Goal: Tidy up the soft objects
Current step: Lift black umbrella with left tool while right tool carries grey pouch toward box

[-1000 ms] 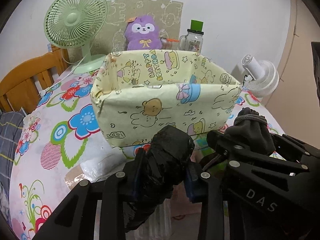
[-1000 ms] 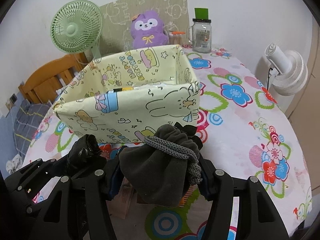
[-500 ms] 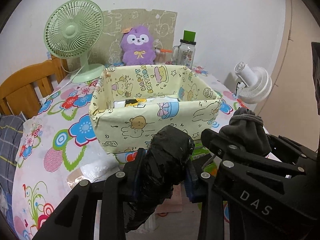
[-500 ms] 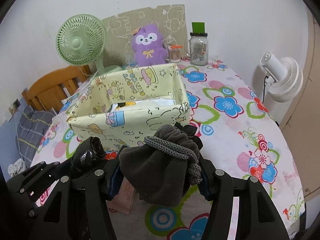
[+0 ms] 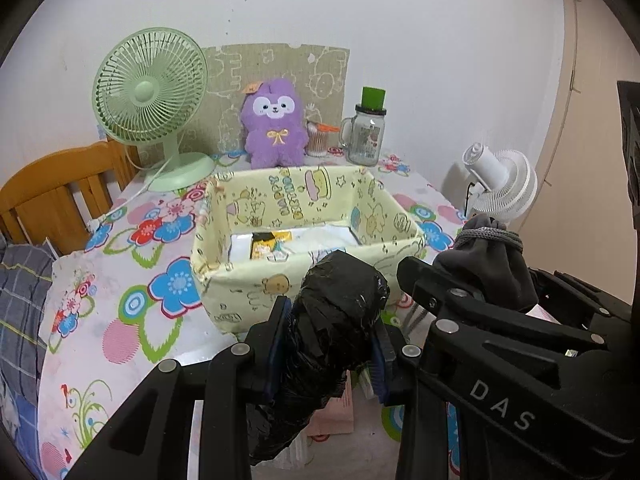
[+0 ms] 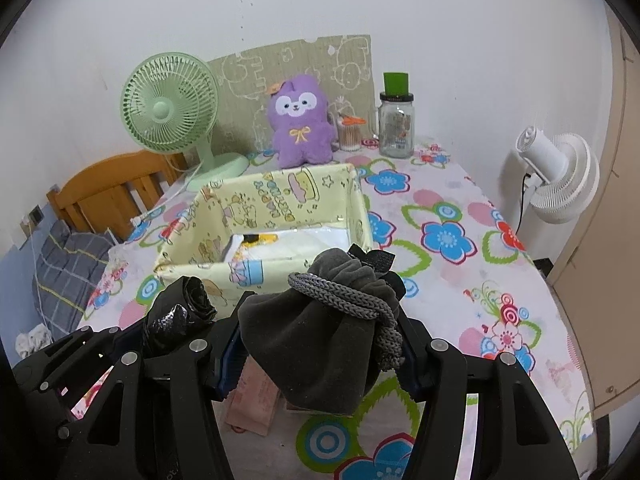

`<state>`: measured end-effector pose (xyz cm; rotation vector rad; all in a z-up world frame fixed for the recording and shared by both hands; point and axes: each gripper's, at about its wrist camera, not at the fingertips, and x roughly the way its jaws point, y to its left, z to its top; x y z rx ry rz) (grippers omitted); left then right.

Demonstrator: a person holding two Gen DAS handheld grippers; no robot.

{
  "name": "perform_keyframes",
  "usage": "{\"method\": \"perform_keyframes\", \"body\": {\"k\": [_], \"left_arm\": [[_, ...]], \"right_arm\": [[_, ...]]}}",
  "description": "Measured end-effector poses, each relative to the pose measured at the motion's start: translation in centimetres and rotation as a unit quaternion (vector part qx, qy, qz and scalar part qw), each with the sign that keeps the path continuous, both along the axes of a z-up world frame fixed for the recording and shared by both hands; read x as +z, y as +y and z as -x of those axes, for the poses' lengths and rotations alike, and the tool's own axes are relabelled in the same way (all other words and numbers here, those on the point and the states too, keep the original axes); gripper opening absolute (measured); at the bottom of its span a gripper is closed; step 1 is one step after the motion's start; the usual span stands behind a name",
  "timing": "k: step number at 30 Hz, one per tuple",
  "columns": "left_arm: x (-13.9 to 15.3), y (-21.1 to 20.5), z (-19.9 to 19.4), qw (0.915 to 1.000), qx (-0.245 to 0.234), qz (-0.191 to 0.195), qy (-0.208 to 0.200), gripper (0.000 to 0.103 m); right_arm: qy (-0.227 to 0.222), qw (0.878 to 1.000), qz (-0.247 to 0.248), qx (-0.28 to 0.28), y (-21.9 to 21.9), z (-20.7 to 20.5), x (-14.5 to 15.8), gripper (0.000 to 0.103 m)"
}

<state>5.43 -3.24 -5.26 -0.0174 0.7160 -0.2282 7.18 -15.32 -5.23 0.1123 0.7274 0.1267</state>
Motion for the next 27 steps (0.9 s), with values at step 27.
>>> {"method": "perform_keyframes", "body": {"k": [27], "left_arm": [[3.9, 0.1, -2.3, 0.9995, 0.01, -0.002, -0.029, 0.036]], "right_arm": [[-0.032, 0.999, -0.005, 0.014, -0.1, -2.3, 4.2, 0.064]]}}
